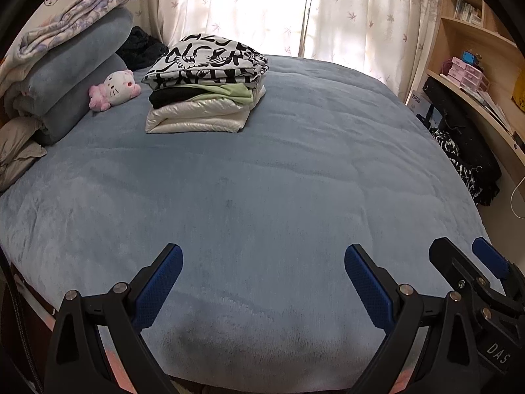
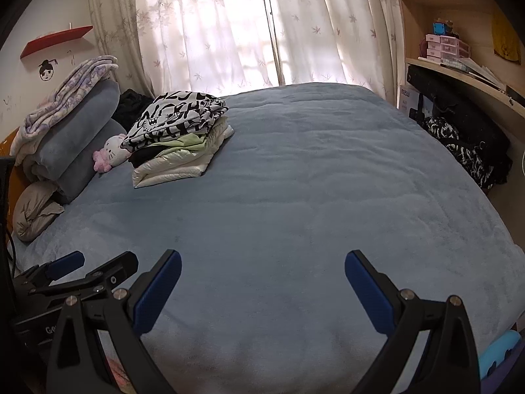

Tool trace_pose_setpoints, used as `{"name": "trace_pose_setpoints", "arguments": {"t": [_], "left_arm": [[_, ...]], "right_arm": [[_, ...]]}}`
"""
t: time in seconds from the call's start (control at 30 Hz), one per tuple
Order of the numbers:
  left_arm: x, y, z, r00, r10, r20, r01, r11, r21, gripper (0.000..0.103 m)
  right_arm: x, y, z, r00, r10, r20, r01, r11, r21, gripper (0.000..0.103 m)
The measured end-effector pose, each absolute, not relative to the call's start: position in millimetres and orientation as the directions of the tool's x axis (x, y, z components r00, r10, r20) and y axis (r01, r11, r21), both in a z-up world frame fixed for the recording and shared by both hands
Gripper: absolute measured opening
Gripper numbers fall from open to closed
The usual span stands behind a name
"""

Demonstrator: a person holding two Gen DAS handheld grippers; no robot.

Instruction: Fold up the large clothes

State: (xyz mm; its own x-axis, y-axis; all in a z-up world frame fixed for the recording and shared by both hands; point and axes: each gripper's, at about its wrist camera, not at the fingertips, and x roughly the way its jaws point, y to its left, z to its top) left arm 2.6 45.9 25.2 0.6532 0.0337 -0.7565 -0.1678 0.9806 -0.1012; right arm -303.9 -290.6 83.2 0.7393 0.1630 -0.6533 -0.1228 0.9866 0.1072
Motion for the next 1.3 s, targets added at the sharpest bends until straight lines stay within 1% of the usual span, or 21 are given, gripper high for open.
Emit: {"name": "trace_pose_setpoints", "arguments": {"t": [0.4,1.3], "left_arm": [[3.5,47.4,21.1,0.630,0.017,-0.776,-0.171,0.978,-0.117,0.098],[0.9,45.4,17.8,0.622,0.040,-0.782,-0.180,0.979,-0.094,0.098]], "right_arm": [[-304.2,-291.5,80.7,0.736,0.163,-0.657,-0.120,0.987,0.110,0.100],[-307.5,-288.8,73.2,0.727,0.160,-0.668,-0.112,0.987,0.115,0.100]]}}
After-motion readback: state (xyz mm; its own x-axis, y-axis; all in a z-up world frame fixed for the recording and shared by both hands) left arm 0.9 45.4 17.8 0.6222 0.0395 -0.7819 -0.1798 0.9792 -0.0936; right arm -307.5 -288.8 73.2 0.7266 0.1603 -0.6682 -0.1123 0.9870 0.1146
